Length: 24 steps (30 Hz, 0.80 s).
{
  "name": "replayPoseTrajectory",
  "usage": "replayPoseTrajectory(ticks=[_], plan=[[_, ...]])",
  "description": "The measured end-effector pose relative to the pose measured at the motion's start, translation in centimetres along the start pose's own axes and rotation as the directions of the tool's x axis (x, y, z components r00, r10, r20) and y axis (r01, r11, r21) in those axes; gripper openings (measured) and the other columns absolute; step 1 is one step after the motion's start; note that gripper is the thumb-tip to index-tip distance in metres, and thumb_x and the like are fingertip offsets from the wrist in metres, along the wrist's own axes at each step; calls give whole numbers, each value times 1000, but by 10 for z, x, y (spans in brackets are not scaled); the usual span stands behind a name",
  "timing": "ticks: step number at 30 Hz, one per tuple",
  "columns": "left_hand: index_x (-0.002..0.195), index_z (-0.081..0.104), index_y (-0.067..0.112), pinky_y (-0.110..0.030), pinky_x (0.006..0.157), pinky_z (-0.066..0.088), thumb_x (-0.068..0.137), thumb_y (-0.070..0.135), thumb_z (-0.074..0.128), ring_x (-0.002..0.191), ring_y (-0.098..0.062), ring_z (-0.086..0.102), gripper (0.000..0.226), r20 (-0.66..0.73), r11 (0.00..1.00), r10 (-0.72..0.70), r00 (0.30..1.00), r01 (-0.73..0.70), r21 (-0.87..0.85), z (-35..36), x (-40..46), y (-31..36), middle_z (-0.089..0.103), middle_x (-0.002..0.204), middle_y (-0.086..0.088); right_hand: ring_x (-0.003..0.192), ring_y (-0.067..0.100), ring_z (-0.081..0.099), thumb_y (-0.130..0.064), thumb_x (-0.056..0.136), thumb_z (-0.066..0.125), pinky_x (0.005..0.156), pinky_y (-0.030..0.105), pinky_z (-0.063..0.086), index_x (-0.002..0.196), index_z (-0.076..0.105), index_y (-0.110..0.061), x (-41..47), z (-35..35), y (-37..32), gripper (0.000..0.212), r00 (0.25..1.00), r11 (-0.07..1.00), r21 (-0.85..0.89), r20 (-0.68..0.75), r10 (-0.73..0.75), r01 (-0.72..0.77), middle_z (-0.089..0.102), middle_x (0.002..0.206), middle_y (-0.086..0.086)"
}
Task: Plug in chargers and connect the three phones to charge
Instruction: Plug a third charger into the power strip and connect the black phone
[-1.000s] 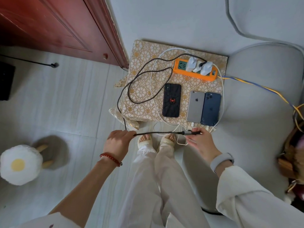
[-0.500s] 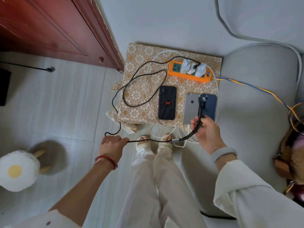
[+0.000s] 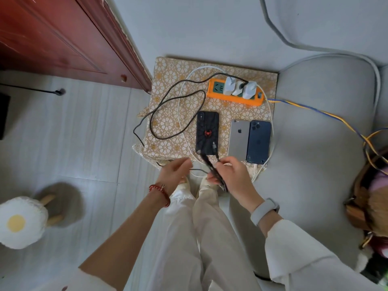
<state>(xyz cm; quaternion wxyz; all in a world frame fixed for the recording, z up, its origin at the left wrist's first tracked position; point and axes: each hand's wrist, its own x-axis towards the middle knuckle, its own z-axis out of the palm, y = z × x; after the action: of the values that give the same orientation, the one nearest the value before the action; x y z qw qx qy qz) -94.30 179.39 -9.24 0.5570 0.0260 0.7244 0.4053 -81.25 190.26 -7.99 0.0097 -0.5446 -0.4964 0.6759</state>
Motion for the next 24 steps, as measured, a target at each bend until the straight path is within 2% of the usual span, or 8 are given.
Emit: replayPoseTrajectory(ticks=[3,5,7,10,14,17,20,24], plan=[[103,63,25,-25,77,52,80,25,64,84,-9,62,23,86,997,29,996,-23,-72,19,3,13,68,95,-2,59,6,68,-8,86,52,54,14,50,78,52,-16,-3,10,10,12,999,989,-145,-16,-32,29,69,57,-7],[98,66,20,-23,74,52,76,16,69,72,-4,62,23,10,998,62,998,-62,-21,28,8,13,69,82,-3,72,14,68,-12,84,55,67,23,52,78,53,-19,-3,11,17,10,998,981,-192,-63,-22,9,69,69,-7],[93,69,10,-24,70,54,74,11,69,65,-3,63,20,-115,998,55,992,-50,48,31,14,7,67,75,-2,74,22,65,-9,82,56,73,33,51,79,55,-15,-1,6,22,6,991,995,-83,-127,37,-48,67,77,6],[94,67,11,-34,80,53,76,19,67,84,-25,65,20,-311,968,-9,950,87,237,24,25,-9,71,91,-11,55,13,53,-5,89,43,72,36,48,81,54,-17,2,-8,29,18,988,993,97,-136,79,-66,53,62,-2],[120,51,9,-33,90,42,78,24,64,109,-30,54,46,-295,851,-47,954,192,488,18,42,-26,58,122,-12,50,2,47,-15,96,32,77,40,54,97,51,-40,9,-18,38,32,995,992,-71,3,104,-104,46,60,-6],[127,44,9,-39,97,41,81,21,60,118,-29,47,50,-257,828,28,966,121,547,24,60,-23,48,132,-14,59,17,53,-20,98,28,84,51,52,115,52,-20,24,-18,47,30,991,957,-264,22,135,-124,52,65,5],[123,49,8,-31,91,43,86,15,53,110,-24,54,38,-253,862,149,956,0,507,40,74,-13,55,126,-12,82,38,62,-19,97,32,82,53,49,104,58,-1,40,-18,56,32,998,897,-438,-54,35,-55,63,85,20],[121,53,8,-26,84,40,88,12,47,105,-20,56,33,-292,891,202,935,-52,451,61,97,-3,59,122,-10,75,43,62,-20,94,43,69,52,50,70,53,-4,56,-17,73,30,999,863,-505,-42,-6,-16,57,67,18]])
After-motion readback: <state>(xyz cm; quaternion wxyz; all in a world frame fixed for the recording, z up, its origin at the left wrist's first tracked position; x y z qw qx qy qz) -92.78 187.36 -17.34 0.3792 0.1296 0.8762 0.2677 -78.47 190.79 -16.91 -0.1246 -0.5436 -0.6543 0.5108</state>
